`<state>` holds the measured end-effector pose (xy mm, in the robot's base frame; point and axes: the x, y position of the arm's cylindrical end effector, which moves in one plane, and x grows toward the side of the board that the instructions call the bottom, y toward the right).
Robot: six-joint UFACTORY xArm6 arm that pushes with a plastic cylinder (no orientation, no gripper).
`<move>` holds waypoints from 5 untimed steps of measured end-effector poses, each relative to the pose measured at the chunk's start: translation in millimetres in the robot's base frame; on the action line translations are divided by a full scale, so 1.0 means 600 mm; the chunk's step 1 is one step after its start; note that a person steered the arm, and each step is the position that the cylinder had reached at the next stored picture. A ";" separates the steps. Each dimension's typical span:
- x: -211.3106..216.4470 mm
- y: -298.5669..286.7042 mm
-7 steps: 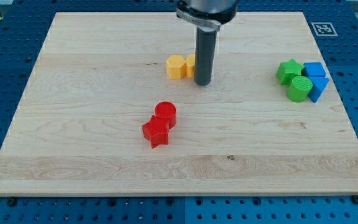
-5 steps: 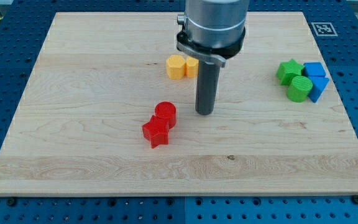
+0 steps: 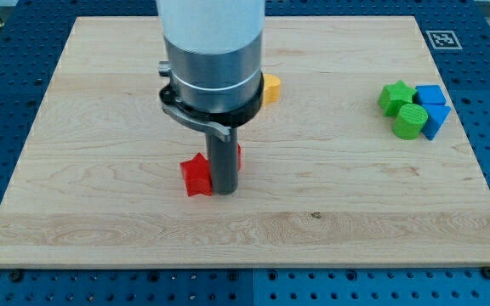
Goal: Slide the red circle parallel to the left of the green circle
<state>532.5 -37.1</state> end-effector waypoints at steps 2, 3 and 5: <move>-0.025 -0.037; -0.037 -0.004; -0.051 0.059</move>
<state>501.9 -1.9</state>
